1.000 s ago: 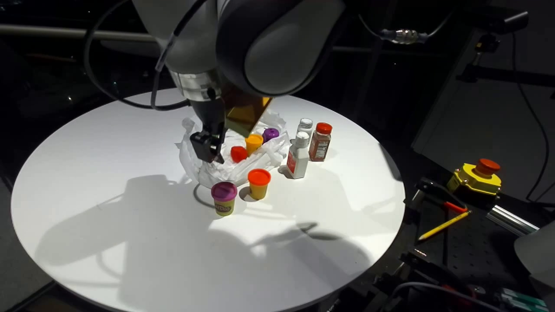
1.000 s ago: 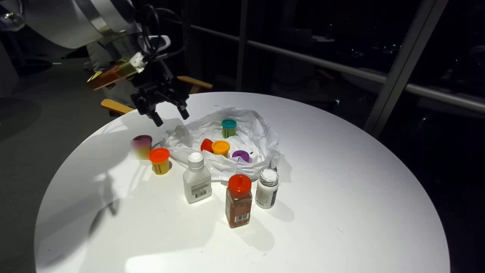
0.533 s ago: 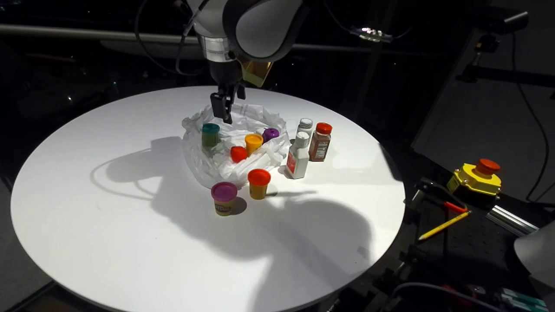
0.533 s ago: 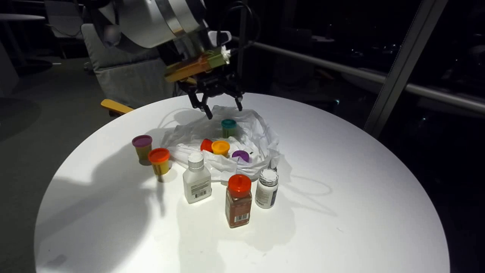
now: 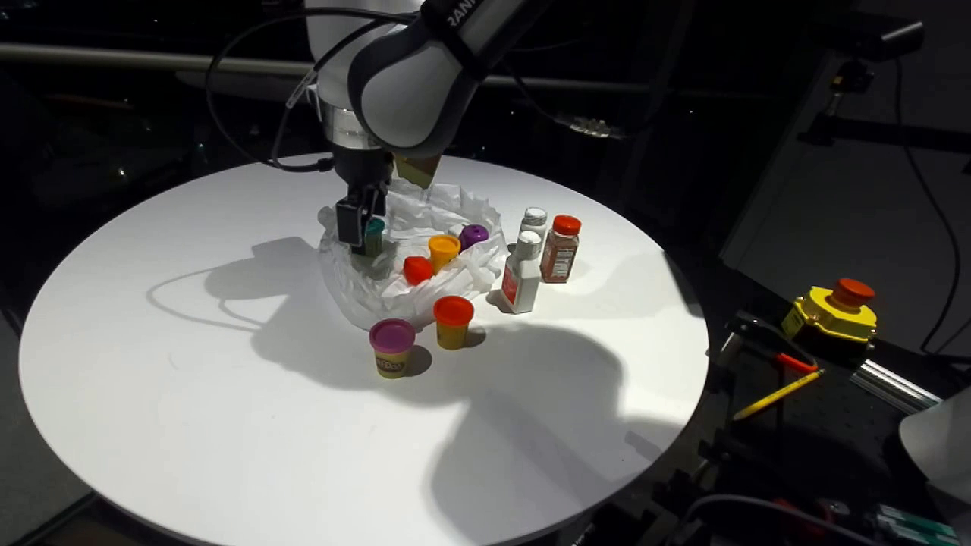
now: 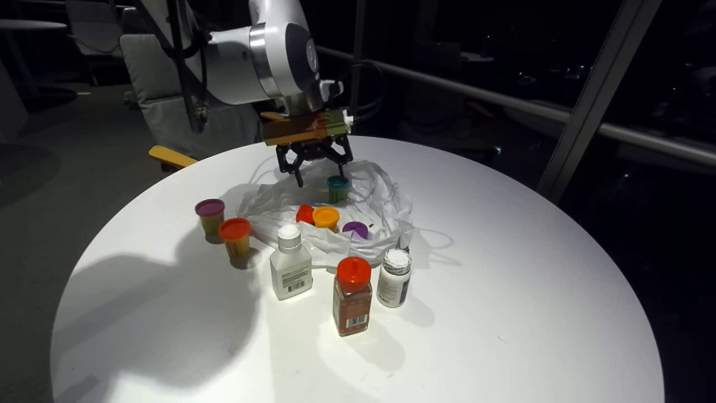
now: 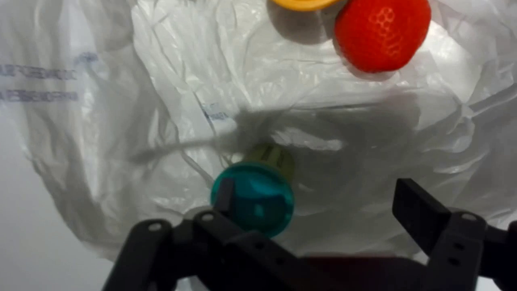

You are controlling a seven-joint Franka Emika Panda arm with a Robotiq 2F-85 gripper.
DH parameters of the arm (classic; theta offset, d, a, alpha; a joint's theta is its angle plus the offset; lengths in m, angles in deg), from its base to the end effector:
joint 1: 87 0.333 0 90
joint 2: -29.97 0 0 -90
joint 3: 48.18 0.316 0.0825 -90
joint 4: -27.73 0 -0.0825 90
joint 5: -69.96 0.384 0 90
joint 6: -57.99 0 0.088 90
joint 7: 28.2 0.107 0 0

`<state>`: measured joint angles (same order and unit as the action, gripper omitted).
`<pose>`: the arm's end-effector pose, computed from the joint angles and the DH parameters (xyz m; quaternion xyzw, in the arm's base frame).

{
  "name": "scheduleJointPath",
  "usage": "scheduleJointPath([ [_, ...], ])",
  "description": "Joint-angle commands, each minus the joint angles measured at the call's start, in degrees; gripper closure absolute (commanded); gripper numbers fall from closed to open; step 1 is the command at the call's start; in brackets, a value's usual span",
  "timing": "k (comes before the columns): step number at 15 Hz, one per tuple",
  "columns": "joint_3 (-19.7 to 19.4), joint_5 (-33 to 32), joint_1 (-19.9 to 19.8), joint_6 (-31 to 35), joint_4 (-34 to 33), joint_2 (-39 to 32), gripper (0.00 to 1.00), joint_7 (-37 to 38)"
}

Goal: Remove the objects in the plastic and put them on the table.

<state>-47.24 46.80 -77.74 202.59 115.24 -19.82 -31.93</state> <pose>0.7043 0.1287 0.1524 0.9531 0.2702 0.0697 0.1168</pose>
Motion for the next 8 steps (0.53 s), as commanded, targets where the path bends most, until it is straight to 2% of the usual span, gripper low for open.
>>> scheduleJointPath([
  [1, -0.86, 1.38, 2.26, -1.17, -3.70, -1.91, 0.00, -0.22],
  [8, -3.95, 0.40, 5.15, -2.36, -4.32, -1.46, 0.00, 3.94],
])
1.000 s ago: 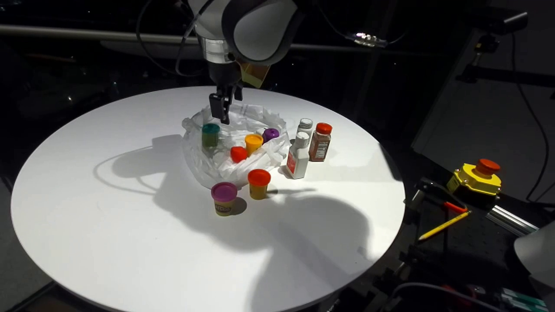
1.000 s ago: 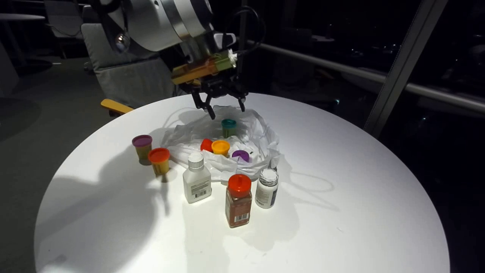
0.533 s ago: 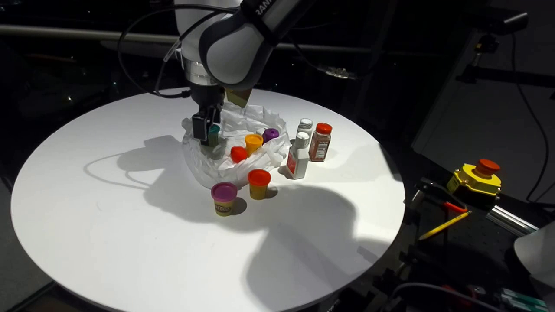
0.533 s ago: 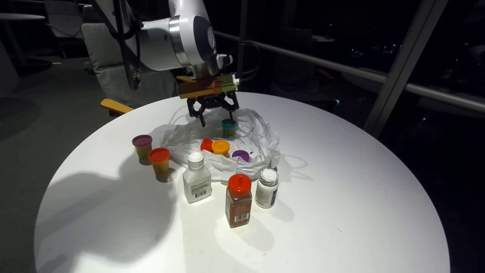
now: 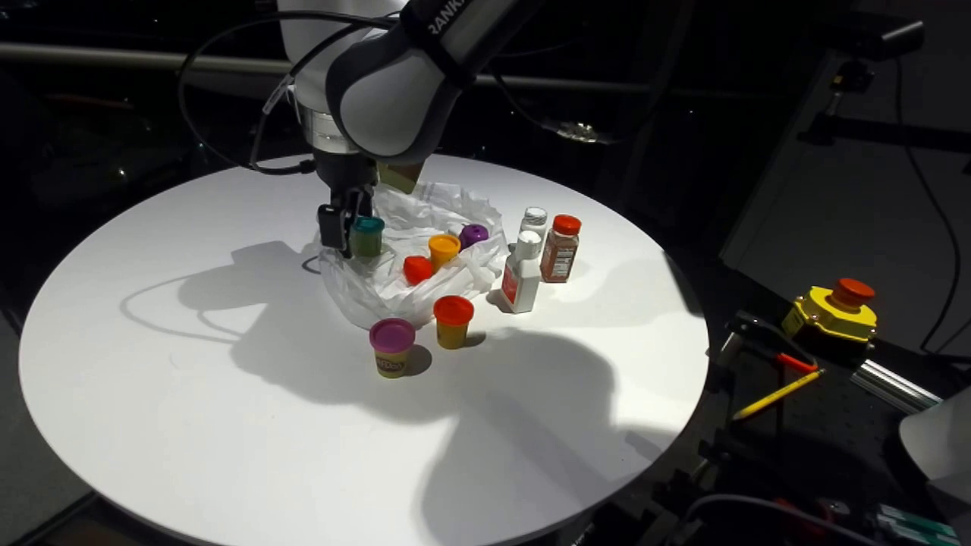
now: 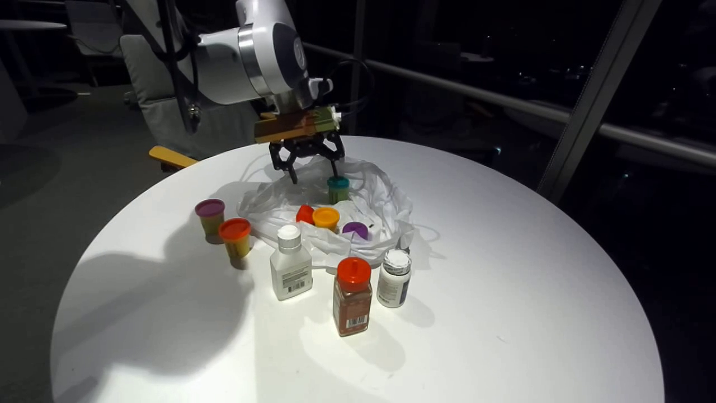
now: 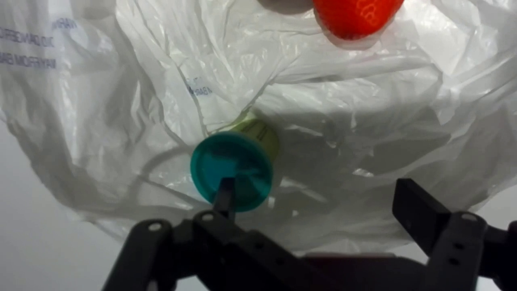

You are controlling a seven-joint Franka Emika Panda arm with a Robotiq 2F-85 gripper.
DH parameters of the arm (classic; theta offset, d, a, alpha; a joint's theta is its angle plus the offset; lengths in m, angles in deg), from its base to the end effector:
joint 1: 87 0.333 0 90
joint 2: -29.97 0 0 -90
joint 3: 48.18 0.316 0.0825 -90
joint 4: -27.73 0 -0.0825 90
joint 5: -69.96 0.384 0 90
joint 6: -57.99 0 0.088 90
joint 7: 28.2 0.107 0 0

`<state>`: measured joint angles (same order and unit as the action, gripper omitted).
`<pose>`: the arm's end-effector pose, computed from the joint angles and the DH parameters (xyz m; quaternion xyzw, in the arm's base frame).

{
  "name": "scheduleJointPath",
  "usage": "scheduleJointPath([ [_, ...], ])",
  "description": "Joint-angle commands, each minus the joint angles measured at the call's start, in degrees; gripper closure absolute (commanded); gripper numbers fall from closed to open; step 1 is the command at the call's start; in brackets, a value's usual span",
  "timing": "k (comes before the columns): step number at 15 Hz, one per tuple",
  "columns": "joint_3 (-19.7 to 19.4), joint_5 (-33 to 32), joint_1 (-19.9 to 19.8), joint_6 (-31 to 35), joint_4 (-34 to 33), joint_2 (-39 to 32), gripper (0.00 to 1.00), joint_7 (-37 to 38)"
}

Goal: Remove the objects in the plastic and put them on the table.

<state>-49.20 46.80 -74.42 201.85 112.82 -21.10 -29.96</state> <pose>0.7084 0.1504 0.1529 0.9512 0.2696 0.0765 0.1295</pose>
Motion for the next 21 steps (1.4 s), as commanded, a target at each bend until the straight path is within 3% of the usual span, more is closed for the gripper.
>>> scheduleJointPath([
  [1, -2.39, 0.41, 2.03, -2.50, -2.48, -0.45, 0.00, 2.30],
  [8, -2.74, 1.44, 0.39, -6.67, -5.35, -1.24, 0.00, 2.32],
  [21, 1.80, 7.77, -5.81, -8.09, -13.47, -6.51, 0.00, -6.47],
])
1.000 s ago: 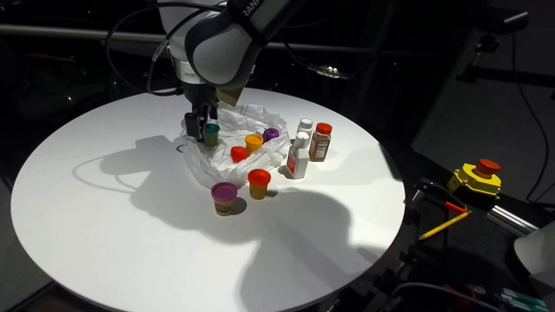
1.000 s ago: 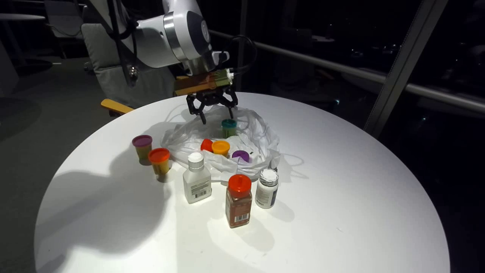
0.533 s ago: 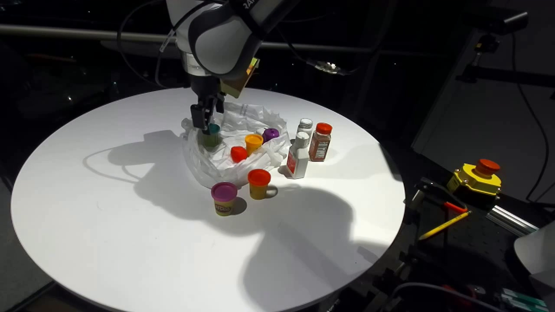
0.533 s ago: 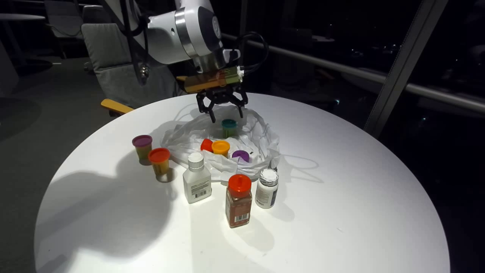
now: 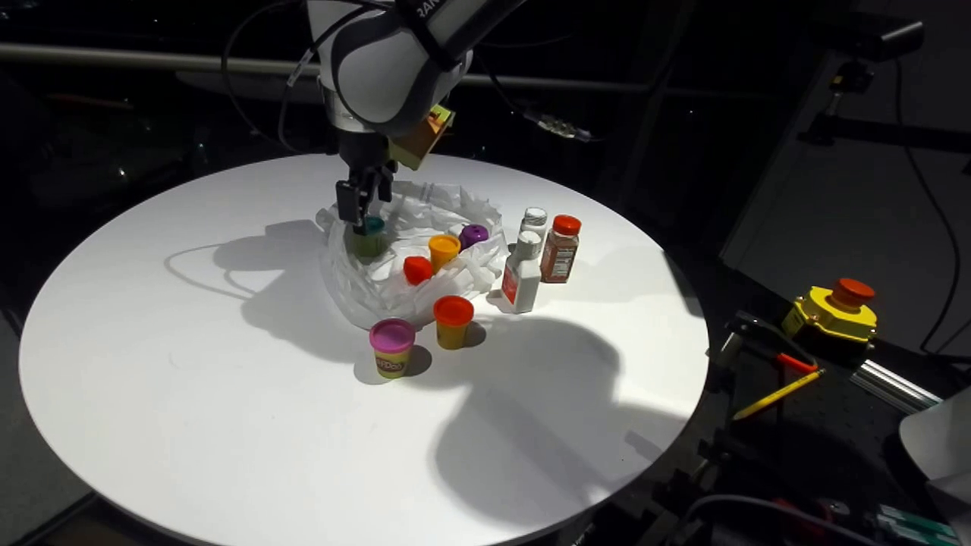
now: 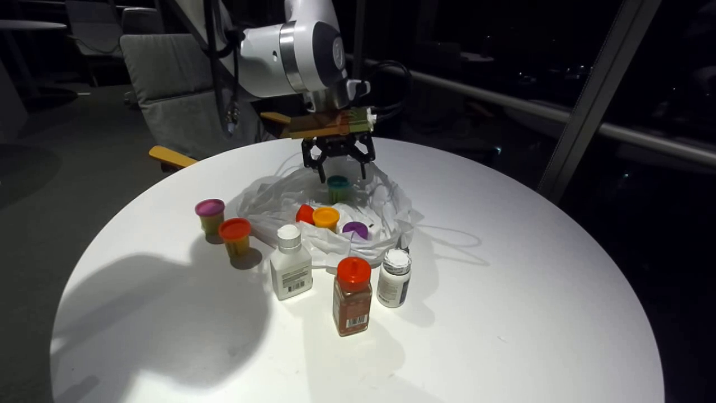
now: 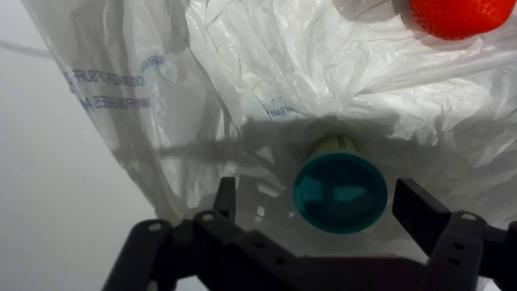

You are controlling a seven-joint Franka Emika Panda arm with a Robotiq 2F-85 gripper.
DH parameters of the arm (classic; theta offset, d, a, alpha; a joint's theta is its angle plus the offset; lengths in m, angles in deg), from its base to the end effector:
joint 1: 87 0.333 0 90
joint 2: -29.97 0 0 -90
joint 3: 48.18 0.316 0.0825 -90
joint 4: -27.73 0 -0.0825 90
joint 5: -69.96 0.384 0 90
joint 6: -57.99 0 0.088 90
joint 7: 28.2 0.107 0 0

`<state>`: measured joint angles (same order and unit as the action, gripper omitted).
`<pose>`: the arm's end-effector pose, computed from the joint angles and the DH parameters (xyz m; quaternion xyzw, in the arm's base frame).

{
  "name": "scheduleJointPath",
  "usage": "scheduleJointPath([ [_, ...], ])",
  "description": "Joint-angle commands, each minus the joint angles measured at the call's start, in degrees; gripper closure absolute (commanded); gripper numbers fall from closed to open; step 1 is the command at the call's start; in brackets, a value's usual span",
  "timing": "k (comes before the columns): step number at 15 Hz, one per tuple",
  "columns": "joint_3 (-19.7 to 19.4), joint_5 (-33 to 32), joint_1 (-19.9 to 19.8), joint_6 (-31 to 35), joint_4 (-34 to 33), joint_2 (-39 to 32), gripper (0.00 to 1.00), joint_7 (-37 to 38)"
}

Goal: Remove the objects in the plastic and put them on the table.

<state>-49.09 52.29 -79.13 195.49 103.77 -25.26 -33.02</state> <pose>0.7434 0.0913 0.1577 0.9690 0.2117 0.0556 0.1150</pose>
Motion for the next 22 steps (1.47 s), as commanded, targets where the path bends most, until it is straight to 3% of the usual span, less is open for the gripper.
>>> scheduleJointPath([
  [1, 1.88, 2.66, -1.23, -1.96, -5.09, -2.86, 0.00, -3.99],
  [4, 2.59, 3.70, -1.62, -2.54, -6.31, -3.90, 0.00, -5.16],
  [5, 2.54, 3.84, -1.52, -3.00, -6.77, -4.27, 0.06, -5.11],
  [6, 2.50, 4.06, -1.43, -3.34, -7.14, -4.53, 0.24, -5.18],
  [7, 2.43, 4.23, -1.30, -3.62, -7.48, -4.72, 0.31, -5.05],
  [8, 2.38, 4.32, -1.22, -3.81, -7.77, -4.92, 0.31, -4.93],
  [13, 2.23, 4.33, -0.92, -3.92, -7.36, -4.71, 0.69, -4.31],
  [17, 0.87, 3.98, 1.44, -9.96, -2.70, 0.45, 0.72, 0.10],
  [22, -1.90, 1.81, 8.43, -18.90, 7.45, 11.26, 0.72, 15.42],
])
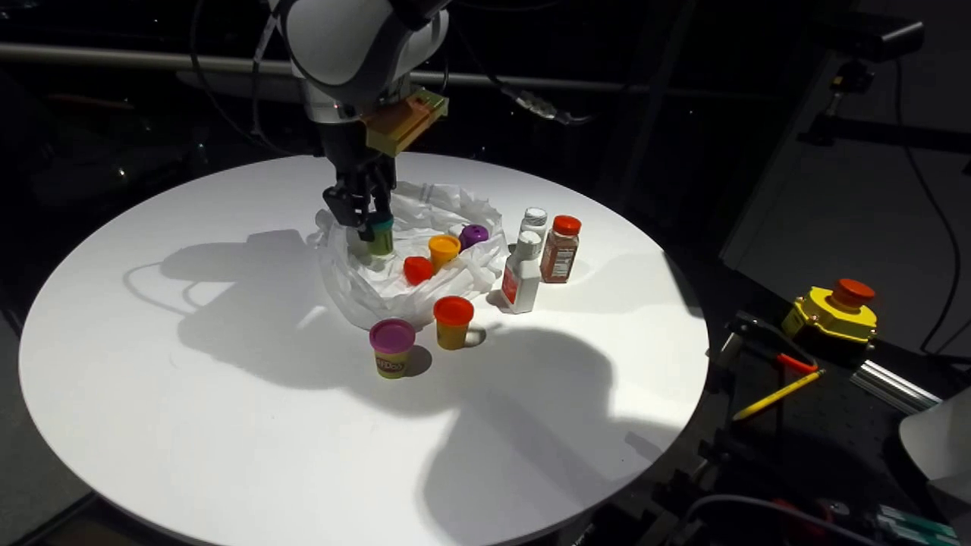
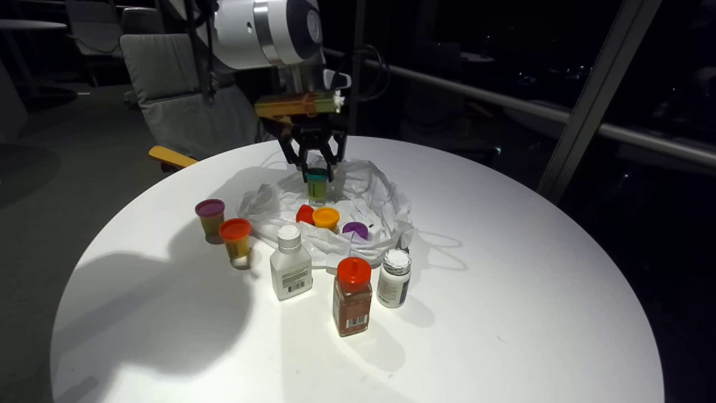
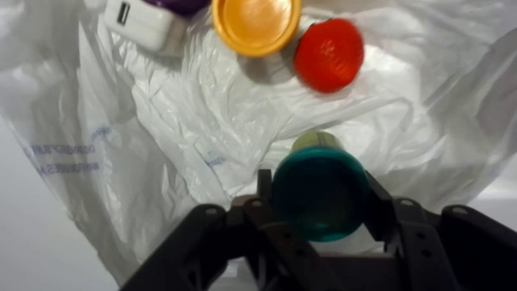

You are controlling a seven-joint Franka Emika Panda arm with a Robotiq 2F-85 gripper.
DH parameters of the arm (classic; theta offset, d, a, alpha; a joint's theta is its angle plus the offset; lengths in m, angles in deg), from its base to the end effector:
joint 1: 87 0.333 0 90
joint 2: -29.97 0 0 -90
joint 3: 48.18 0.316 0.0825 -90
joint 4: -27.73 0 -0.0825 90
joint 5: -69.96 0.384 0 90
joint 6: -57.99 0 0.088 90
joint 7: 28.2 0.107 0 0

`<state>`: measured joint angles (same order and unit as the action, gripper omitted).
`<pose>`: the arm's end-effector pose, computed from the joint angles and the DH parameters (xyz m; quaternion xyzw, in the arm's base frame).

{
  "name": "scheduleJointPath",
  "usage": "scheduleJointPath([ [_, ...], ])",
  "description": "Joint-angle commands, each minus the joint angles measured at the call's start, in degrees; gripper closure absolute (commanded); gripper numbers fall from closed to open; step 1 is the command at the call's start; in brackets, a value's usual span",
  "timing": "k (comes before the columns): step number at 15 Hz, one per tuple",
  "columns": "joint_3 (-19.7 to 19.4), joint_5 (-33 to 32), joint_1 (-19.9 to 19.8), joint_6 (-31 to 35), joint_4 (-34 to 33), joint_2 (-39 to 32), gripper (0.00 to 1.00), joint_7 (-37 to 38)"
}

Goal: Remove the objects in the plastic and put them on the table.

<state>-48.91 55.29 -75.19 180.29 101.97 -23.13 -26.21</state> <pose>0.7247 0.1329 0.1764 0.9811 0.1534 -0.0309 0.1142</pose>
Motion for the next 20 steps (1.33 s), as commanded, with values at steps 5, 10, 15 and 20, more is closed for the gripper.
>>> scheduleJointPath([
  [5, -1.66, -4.69, 11.43, -4.42, 22.04, 18.70, 0.72, 23.12],
  [10, -0.33, -11.46, 17.60, -0.45, 36.72, 24.68, 0.72, 40.02],
  [15, 0.72, -21.87, 22.54, 7.35, 48.87, 27.08, 0.72, 58.69],
  [20, 0.61, -30.01, 19.69, 21.57, 55.28, 26.02, 0.72, 69.12],
])
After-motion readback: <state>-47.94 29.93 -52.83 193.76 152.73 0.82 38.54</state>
